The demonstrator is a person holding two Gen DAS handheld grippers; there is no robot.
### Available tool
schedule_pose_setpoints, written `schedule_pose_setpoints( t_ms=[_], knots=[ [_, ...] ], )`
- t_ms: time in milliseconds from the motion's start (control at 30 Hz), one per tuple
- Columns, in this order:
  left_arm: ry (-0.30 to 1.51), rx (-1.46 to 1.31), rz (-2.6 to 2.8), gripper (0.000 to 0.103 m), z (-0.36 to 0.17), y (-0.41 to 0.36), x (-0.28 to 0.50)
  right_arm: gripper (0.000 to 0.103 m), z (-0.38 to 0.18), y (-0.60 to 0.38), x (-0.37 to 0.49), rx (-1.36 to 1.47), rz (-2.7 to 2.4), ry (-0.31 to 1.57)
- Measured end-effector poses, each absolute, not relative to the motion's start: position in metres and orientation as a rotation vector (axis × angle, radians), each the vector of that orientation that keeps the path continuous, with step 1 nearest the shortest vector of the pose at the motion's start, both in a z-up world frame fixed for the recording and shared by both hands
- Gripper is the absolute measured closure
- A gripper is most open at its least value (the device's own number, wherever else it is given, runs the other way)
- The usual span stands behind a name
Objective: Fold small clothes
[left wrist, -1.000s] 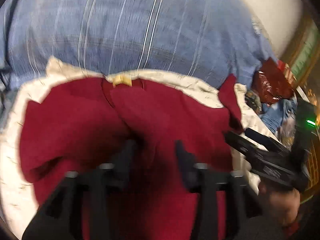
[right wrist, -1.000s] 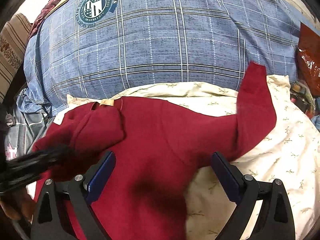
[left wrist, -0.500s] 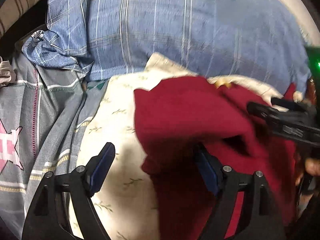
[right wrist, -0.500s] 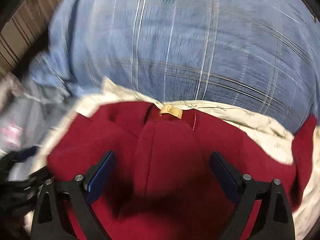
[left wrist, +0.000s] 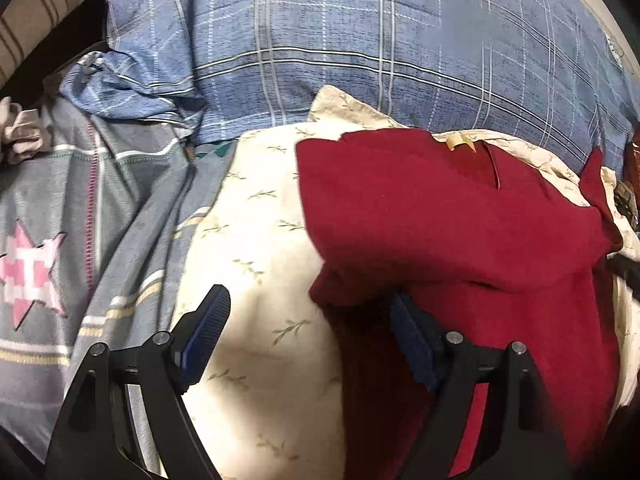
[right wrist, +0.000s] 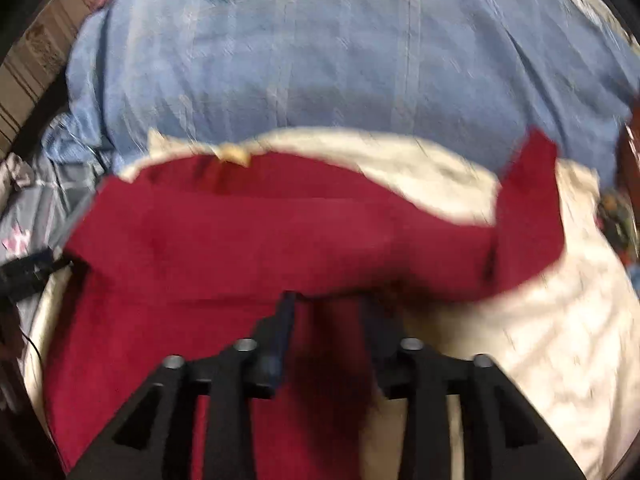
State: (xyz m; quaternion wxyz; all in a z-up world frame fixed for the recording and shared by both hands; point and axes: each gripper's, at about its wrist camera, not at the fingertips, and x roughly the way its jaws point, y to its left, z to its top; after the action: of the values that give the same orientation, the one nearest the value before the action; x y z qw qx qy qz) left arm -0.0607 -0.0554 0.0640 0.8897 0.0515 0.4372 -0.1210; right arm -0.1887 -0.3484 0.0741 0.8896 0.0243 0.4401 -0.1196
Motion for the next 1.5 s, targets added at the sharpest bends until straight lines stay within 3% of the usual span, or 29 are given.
schedule_pose_setpoints(
  t_ms=[100, 167, 300, 400, 433, 467, 500, 800, 1033, 1100, 1133, 1167, 1200, 1333, 1500],
  knots=[
    [0.887, 0.066, -0.239, 0.023, 0.071, -0.046, -0.061, 0.053, 0.071, -0.366, -0.214, 0.085, -0.27, 0.896],
    [0.863, 0.008, -0.239, 0.023, 0.077, -0.038, -0.059, 0.044, 0.078, -0.376, -0.221, 0.12, -0.278, 0.846],
    [0.846, -0.081, -0.259, 0.023, 0.078, -0.032, -0.052, 0.042, 0.078, -0.383, -0.196, 0.086, -0.269, 0.806],
    [0.872, -0.069, -0.26, 0.023, 0.069, -0.035, -0.045, 0.041, 0.055, -0.397, -0.153, 0.047, -0.316, 0.893],
    [0.878, -0.065, -0.252, 0.023, 0.067, -0.036, -0.043, 0.054, 0.046, -0.403, -0.144, 0.052, -0.317, 0.928],
    [0.881, -0.066, -0.246, 0.023, 0.065, -0.036, -0.041, 0.089, 0.038, -0.406, -0.136, 0.063, -0.291, 0.956],
    [0.884, -0.072, -0.241, 0.023, 0.063, -0.035, -0.039, 0.097, 0.034, -0.405, -0.131, 0.066, -0.267, 0.958],
    [0.881, -0.071, -0.235, 0.023, 0.058, -0.045, -0.027, 0.096, 0.076, -0.409, -0.127, -0.025, -0.354, 0.746],
    [0.913, -0.017, -0.215, 0.023, 0.043, -0.054, -0.016, 0.091, 0.04, -0.433, -0.086, 0.019, -0.43, 0.873],
    [0.921, -0.023, -0.212, 0.023, 0.04, -0.052, -0.015, 0.075, 0.046, -0.43, -0.101, 0.064, -0.415, 0.843],
    [0.92, -0.023, -0.208, 0.023, 0.04, -0.052, -0.015, 0.06, 0.053, -0.427, -0.111, 0.065, -0.415, 0.821],
    [0.919, -0.023, -0.206, 0.023, 0.04, -0.052, -0.015, 0.051, 0.061, -0.422, -0.122, 0.06, -0.41, 0.795],
    [0.917, -0.02, -0.204, 0.023, 0.039, -0.053, -0.016, 0.05, 0.068, -0.417, -0.13, 0.058, -0.397, 0.773],
    [0.912, 0.004, -0.195, 0.023, 0.037, -0.057, -0.015, 0.052, 0.08, -0.394, -0.145, 0.039, -0.265, 0.775],
    [0.915, -0.002, -0.193, 0.023, 0.036, -0.056, -0.014, 0.057, 0.034, -0.384, -0.126, -0.046, -0.3, 0.954]
  ],
)
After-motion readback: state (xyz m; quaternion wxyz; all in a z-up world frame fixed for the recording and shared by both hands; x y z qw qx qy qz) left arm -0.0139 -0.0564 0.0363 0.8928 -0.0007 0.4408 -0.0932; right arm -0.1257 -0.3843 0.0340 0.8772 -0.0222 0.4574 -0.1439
